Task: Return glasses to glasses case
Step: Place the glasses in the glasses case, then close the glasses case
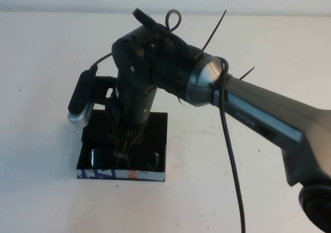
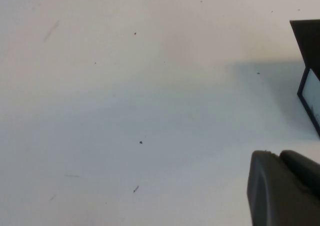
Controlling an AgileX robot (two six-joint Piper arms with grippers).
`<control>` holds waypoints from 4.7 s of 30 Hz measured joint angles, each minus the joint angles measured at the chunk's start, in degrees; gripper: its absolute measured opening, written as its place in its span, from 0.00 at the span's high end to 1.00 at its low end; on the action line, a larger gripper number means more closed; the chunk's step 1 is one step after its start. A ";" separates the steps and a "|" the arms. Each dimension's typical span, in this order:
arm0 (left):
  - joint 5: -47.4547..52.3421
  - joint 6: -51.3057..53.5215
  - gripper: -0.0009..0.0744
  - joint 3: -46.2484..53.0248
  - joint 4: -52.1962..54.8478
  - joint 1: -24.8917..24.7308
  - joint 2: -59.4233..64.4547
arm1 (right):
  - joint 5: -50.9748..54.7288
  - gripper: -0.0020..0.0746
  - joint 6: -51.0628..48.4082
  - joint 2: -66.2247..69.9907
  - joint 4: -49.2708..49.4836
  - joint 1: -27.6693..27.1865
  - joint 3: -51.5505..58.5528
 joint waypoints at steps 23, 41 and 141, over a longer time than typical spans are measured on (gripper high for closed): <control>0.00 0.00 0.99 0.00 0.00 0.00 0.00 | 0.54 0.99 19.54 -9.57 9.57 -16.75 5.52; -19.16 -19.85 0.99 0.00 -13.68 0.00 0.00 | 0.54 0.99 15.40 -9.57 18.06 -16.88 5.52; 15.31 92.34 0.99 -26.88 -99.01 -2.49 93.93 | -0.32 0.99 19.13 3.71 33.04 -13.70 5.07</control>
